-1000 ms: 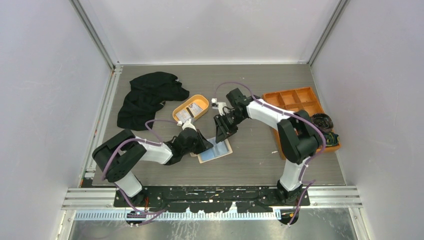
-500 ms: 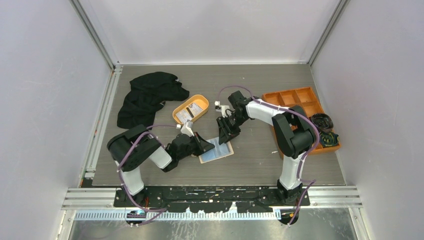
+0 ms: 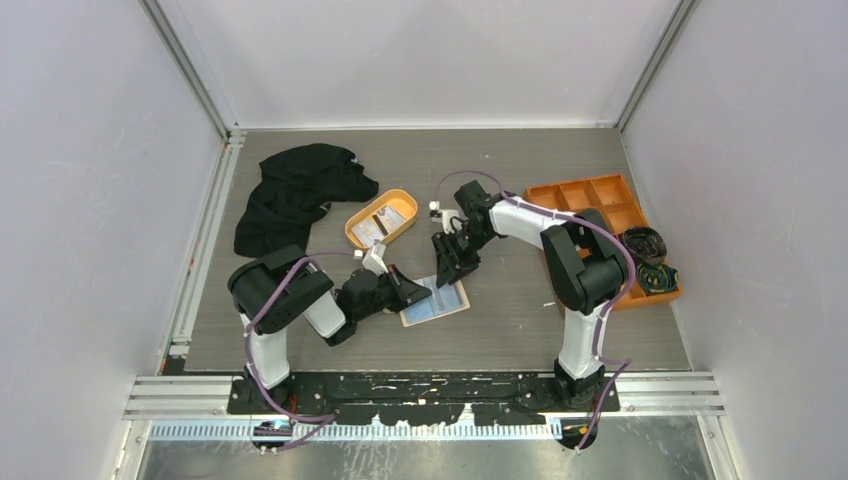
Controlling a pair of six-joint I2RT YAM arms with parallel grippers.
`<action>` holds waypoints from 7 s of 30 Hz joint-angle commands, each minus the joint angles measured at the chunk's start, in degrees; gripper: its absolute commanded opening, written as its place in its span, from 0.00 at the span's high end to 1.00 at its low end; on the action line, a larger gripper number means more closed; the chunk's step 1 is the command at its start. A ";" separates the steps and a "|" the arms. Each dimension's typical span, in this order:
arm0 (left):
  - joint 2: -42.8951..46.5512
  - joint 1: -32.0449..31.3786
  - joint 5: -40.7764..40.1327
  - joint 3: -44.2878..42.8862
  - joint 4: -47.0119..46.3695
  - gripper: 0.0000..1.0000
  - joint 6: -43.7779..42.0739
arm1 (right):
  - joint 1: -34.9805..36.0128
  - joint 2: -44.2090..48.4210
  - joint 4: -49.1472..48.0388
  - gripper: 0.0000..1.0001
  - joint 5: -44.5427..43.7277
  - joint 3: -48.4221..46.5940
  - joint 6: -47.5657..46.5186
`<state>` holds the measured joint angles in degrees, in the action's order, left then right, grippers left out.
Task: Put the credit cards into the card holder
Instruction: Turn over the card slot in the card holder, then move the storage box to the center of the board, then pick up the credit card from the storage box.
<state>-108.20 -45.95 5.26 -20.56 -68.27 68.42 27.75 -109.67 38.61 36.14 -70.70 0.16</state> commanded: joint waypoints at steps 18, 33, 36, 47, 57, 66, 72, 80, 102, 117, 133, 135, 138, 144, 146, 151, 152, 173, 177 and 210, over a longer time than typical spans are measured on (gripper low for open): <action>-1.03 0.16 1.95 -0.47 -1.08 0.87 0.22 | 0.03 -4.32 0.34 0.58 5.57 -3.30 2.78; 6.55 0.13 -0.59 3.77 0.97 0.76 -0.48 | 0.04 -3.54 0.77 0.86 10.03 -3.73 3.52; 10.49 0.14 -0.85 4.65 4.15 0.74 -1.24 | 0.06 -3.30 0.69 0.89 11.11 -3.75 3.74; 36.08 0.03 -6.18 2.55 40.62 0.66 -10.70 | 3.08 -2.17 -1.36 0.90 12.98 -3.83 6.55; 74.09 0.20 -17.82 -2.76 81.43 0.31 -19.95 | 13.64 -5.63 0.59 0.53 9.31 -9.47 5.09; 81.20 0.19 -11.98 0.08 78.51 0.10 -20.36 | 15.04 -3.13 4.16 0.37 13.45 -10.21 -0.17; 79.77 0.43 -16.56 -3.49 76.83 0.00 -25.93 | 13.16 10.53 6.71 0.37 7.54 -5.71 -15.32; 61.70 4.71 -15.99 -10.22 70.79 0.11 -28.62 | 1.90 31.47 -13.59 0.04 3.43 6.14 -20.12; 25.78 30.99 0.99 -21.30 68.88 0.35 -15.61 | 5.02 -26.37 2.47 0.27 3.80 -51.36 1.33; 12.81 31.01 11.53 -27.16 68.55 0.89 -16.23 | 6.79 -34.87 2.50 0.43 1.79 -58.61 9.14; 16.28 22.12 1.76 -25.85 66.91 1.00 -10.22 | 6.12 -15.41 -12.80 0.35 -11.48 -31.11 14.35; 17.21 19.41 -2.21 -24.64 65.24 1.00 -7.98 | 5.65 -12.40 -13.71 0.35 -13.54 -27.56 14.32; 18.57 15.53 -8.62 -23.00 62.98 1.00 -4.75 | 4.73 -7.43 -15.81 0.34 -17.34 -20.77 15.36; 19.19 5.32 -18.88 -22.34 60.96 1.00 1.04 | 2.93 3.41 -18.41 0.32 -18.40 -7.32 14.73; 18.69 2.06 -22.39 -22.38 60.23 1.00 2.81 | 2.18 7.14 -20.40 0.31 -18.91 -2.90 14.01; 15.84 -3.53 -28.58 -22.79 56.61 1.00 6.71 | -1.46 10.08 -23.84 0.31 -14.36 4.36 15.93; 15.19 -4.36 -29.19 -23.04 55.95 1.00 7.22 | -2.28 9.93 -24.87 0.31 -12.30 5.36 16.98; 9.43 -10.06 -34.49 -25.65 53.96 1.00 12.08 | -5.87 4.56 -31.06 0.36 -3.41 9.39 24.27; 8.56 -10.34 -34.35 -26.30 53.99 1.00 12.44 | -5.91 5.06 -35.13 0.41 1.45 10.45 27.89; 5.30 -9.03 -34.53 -33.42 59.97 1.00 10.62 | -9.22 4.37 -20.74 0.55 -4.81 4.48 19.25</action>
<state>-102.02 -55.37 -29.39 -51.59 -9.08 80.31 18.28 -105.14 13.80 35.14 -63.02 23.09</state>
